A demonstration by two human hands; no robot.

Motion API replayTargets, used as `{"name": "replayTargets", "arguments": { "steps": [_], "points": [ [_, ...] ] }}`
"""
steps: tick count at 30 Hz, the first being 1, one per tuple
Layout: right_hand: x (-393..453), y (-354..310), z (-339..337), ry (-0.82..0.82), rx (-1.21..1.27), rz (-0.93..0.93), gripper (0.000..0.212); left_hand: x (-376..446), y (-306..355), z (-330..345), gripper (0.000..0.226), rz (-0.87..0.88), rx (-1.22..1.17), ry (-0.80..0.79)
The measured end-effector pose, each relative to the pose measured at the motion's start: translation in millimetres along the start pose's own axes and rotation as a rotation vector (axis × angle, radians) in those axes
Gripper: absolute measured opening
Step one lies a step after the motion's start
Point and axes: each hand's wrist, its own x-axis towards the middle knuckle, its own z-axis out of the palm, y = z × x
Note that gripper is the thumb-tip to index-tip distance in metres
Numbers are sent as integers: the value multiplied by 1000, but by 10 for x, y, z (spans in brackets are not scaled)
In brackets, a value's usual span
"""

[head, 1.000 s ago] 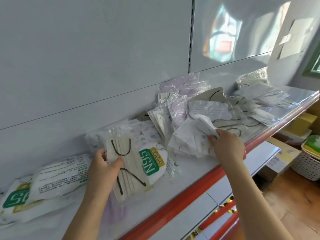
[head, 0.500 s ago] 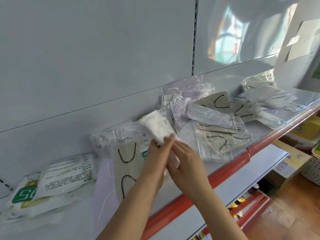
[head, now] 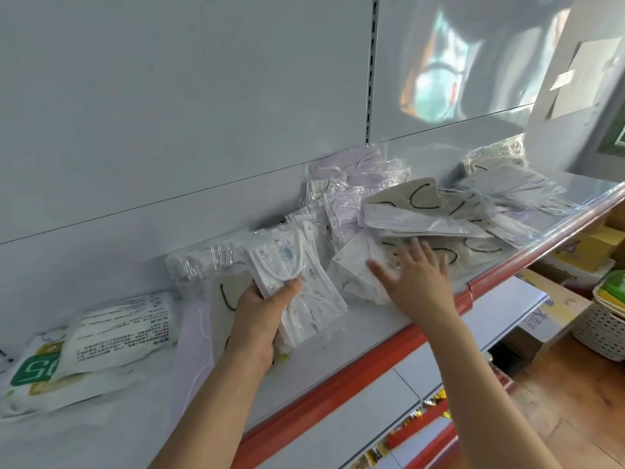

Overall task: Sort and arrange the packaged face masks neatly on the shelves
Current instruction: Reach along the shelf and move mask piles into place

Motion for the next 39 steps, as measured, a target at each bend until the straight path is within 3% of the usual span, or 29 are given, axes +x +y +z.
{"name": "replayTargets", "arguments": {
  "steps": [3,5,6,12,15,17,21,24,26,30,32,34,37,39],
  "points": [
    [-211,-182,176,58,71,-122,61,-21,10,-12,11,10,11,-9],
    [-307,-218,216,191,256,-67,29,-43,28,-51,9,15,24,-20],
    [-332,-226,214,266,310,-37,24,-51,41,-74,8,28,44,-20],
    [-536,-463,151,560,533,-186,26,-111,134,-139,9,62,132,-27],
    [-761,-690,161,588,552,-445,30,-174,205,-130,24,-29,50,-130],
    [-851,-767,272,563,511,-630,32,-216,263,-153,29,-77,-26,-174],
    [-932,-829,393,440,450,-717,34,-287,331,-328,54,-161,-178,-211],
    [-1011,-842,329,206,451,-771,48,-305,308,-528,31,-26,-33,-165],
    [-1042,-867,237,31,647,-695,55,-317,301,-662,31,11,-19,-158],
    [-968,-994,126,-64,937,-255,58,-362,314,-872,39,49,-22,-143],
    [-928,-1041,127,-133,1155,-91,47,-380,320,-968,47,62,-37,-130],
    [-922,-1075,89,-110,1372,2,21,-400,342,-1080,51,61,-71,-107],
    [-974,-1267,42,-235,1695,73,19,-444,381,-1254,53,48,-110,-63],
    [-1030,-1473,39,-383,1728,45,17,-494,391,-1365,53,28,-105,-30]
  ]
}}
